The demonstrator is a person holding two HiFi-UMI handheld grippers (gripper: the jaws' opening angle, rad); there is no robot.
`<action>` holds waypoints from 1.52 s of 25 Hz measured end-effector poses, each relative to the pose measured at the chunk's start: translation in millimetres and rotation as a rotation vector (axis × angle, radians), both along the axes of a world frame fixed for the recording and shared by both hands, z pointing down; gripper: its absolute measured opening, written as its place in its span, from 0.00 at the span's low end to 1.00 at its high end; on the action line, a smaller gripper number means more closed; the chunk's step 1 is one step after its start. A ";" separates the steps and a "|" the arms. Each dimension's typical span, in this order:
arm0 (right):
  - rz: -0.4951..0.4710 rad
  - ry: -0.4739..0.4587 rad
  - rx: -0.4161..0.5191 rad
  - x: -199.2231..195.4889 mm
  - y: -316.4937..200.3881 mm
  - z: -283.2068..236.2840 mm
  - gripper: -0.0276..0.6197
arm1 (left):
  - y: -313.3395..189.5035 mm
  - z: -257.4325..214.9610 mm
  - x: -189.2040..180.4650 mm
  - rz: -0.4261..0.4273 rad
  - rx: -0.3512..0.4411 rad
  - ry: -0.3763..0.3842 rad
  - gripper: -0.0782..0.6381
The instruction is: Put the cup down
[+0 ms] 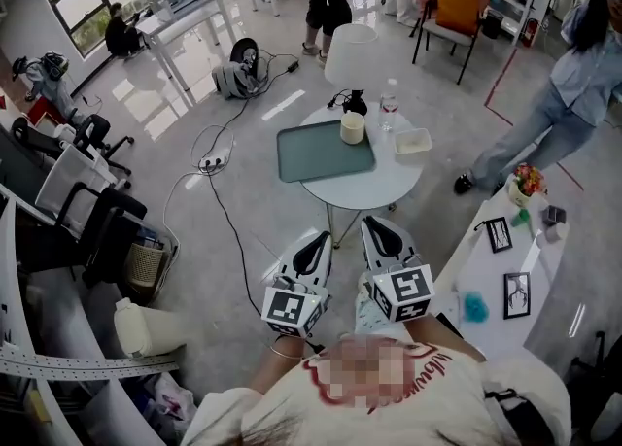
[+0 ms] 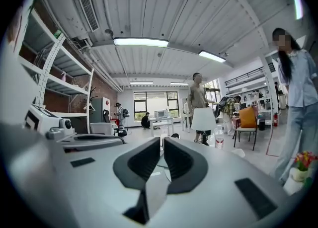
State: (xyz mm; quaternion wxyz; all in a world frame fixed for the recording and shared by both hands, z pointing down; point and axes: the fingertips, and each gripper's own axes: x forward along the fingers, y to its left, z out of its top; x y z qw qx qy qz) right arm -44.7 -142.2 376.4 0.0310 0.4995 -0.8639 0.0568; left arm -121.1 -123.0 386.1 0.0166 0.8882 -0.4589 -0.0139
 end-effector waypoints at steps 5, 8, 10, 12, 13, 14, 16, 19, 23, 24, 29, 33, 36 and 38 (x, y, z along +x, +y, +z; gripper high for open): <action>0.008 -0.004 0.020 13.7 29.4 -7.6 0.11 | 26.5 -7.3 14.9 0.011 0.020 -0.005 0.13; 0.011 -0.010 0.028 22.1 42.3 -9.9 0.11 | 40.9 -9.4 21.0 0.010 0.028 -0.013 0.13; 0.006 -0.016 0.032 25.2 51.5 -9.5 0.11 | 50.7 -8.4 23.2 0.004 0.028 -0.017 0.13; -0.004 -0.019 0.033 30.0 62.8 -7.7 0.11 | 62.2 -5.2 28.7 0.000 0.023 -0.021 0.13; -0.009 -0.019 0.033 33.6 68.5 -6.6 0.11 | 67.8 -4.5 32.6 -0.004 0.022 -0.022 0.13; -0.016 -0.018 0.032 37.7 74.2 -5.6 0.11 | 73.4 -4.4 37.1 -0.010 0.023 -0.022 0.13; -0.030 -0.013 0.028 47.8 87.5 -4.0 0.11 | 86.2 -4.6 48.7 -0.022 0.022 -0.018 0.13; -0.048 -0.007 0.022 68.2 112.6 -3.3 0.11 | 111.0 -4.5 72.5 -0.028 0.017 -0.011 0.13; -0.060 -0.005 0.023 93.3 144.8 -3.7 0.11 | 145.7 -3.0 99.3 -0.038 0.017 0.003 0.13; -0.066 -0.004 0.024 97.0 152.7 -3.3 0.11 | 153.3 -2.0 102.6 -0.045 0.017 0.005 0.13; -0.100 -0.005 0.014 111.0 191.5 0.1 0.11 | 188.4 2.4 116.9 -0.080 0.005 0.013 0.13; -0.099 -0.010 0.024 118.3 212.0 -2.4 0.11 | 210.6 2.2 126.1 -0.075 0.003 0.012 0.13; -0.093 -0.008 0.029 121.0 220.2 -3.6 0.11 | 217.6 1.6 127.8 -0.067 0.007 0.001 0.13; -0.086 -0.005 0.034 121.4 224.7 -4.8 0.11 | 219.6 0.1 126.7 -0.062 0.010 0.002 0.13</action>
